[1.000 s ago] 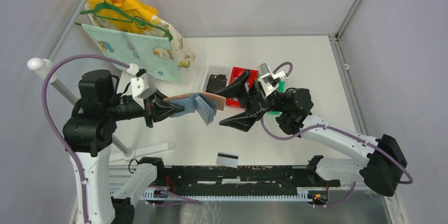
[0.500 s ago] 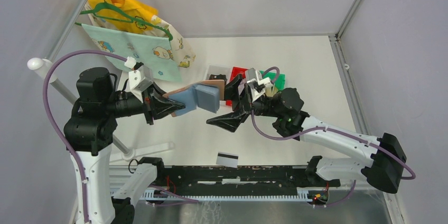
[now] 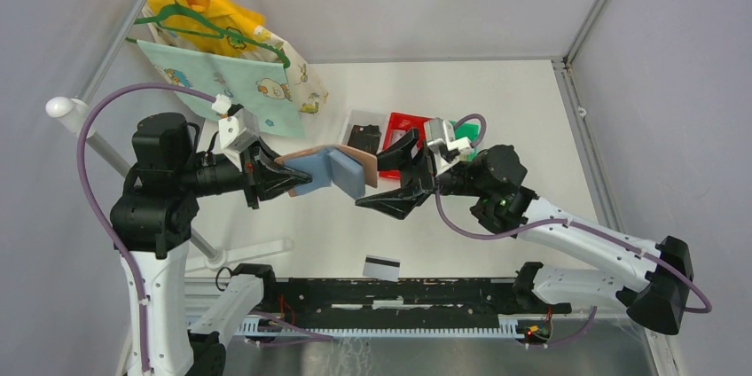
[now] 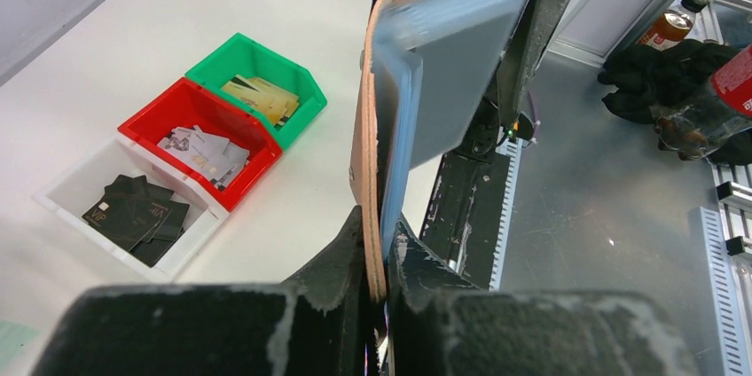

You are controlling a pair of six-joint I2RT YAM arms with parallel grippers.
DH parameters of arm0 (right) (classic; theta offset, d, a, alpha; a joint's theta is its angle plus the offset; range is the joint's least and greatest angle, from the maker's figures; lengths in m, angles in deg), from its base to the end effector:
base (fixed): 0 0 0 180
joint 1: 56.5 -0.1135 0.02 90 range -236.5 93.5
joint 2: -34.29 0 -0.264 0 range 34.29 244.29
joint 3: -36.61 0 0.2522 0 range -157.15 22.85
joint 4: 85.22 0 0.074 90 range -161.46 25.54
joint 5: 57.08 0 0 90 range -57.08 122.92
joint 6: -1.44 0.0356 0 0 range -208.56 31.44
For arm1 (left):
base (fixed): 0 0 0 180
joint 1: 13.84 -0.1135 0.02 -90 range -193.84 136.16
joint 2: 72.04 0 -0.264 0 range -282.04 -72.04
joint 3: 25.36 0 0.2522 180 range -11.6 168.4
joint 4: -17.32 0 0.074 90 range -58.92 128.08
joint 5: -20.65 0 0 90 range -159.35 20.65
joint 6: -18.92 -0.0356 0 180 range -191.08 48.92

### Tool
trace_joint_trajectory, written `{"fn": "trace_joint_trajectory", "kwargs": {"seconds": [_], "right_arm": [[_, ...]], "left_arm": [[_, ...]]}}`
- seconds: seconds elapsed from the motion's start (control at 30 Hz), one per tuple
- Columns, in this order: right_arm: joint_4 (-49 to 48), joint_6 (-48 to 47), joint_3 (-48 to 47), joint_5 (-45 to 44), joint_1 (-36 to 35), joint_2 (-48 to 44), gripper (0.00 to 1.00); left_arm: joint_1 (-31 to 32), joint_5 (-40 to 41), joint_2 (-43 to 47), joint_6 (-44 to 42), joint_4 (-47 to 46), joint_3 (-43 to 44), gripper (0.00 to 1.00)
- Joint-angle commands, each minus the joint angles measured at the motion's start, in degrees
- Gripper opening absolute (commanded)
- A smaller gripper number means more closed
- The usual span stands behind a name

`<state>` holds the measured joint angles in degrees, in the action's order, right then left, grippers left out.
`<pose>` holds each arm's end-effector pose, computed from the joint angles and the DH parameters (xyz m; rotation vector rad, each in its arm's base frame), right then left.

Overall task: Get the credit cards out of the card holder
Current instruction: Remove the credit card from the card holder.

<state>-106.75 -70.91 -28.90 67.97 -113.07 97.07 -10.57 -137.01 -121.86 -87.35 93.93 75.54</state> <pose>0.1180 0.2159 0.4027 -0.9767 0.9596 1.4584 0.0851 -0.0378 0.4737 0.9989 1.5572 -1.0131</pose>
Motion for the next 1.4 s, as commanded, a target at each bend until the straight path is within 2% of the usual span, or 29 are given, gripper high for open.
{"fn": "trace_joint_trajectory", "kwargs": {"seconds": [0.0, 0.2, 0.27, 0.37, 0.5, 0.57, 0.73, 1.0, 1.27, 1.3, 1.37], "right_arm": [[0.6, -1.2, -2.7, 0.7, -0.2, -0.8, 0.67], [2.5, -0.9, -4.7, -1.9, -0.2, 0.9, 0.62], [3.7, -1.0, -5.3, -3.5, -0.2, 1.2, 0.68], [3.5, -0.7, -4.8, -5.5, -0.2, 1.1, 0.84], [2.6, -0.6, -4.3, -5.0, -0.2, 0.9, 0.86], [2.5, -0.5, -4.4, -4.9, -0.2, 0.8, 0.84], [1.4, 0.0, -4.5, -2.4, -0.2, 0.9, 0.71], [0.8, 0.1, -3.9, 1.9, -0.3, -0.2, 0.64], [3.5, -0.1, -5.6, -2.3, -0.3, 1.2, 0.59], [3.6, 0.2, -5.7, -3.8, -0.3, 1.4, 0.61], [4.8, 0.5, -5.6, -7.1, -0.3, 1.5, 0.78]], "left_arm": [[0.1, -1.3, 0.1, 1.9, -3.2, 0.5, 0.02], [0.0, -1.2, 0.3, 2.0, -3.2, 0.8, 0.02], [0.1, -1.2, 0.4, 2.0, -3.2, 0.7, 0.02], [0.1, -1.2, 0.4, 2.1, -3.2, 0.7, 0.02], [0.1, -1.2, 0.3, 2.1, -3.2, 0.6, 0.02], [0.1, -1.2, 0.3, 2.1, -3.2, 0.6, 0.02], [0.1, -1.2, 0.4, 2.0, -3.2, 0.7, 0.02], [0.1, -1.2, 0.2, 1.7, -3.2, 0.8, 0.02], [0.1, -1.2, 0.2, 2.2, -3.2, 1.8, 0.02], [0.1, -1.2, 0.1, 2.2, -3.2, 1.9, 0.02], [0.1, -1.0, 0.0, 2.3, -3.2, 2.0, 0.02]]}}
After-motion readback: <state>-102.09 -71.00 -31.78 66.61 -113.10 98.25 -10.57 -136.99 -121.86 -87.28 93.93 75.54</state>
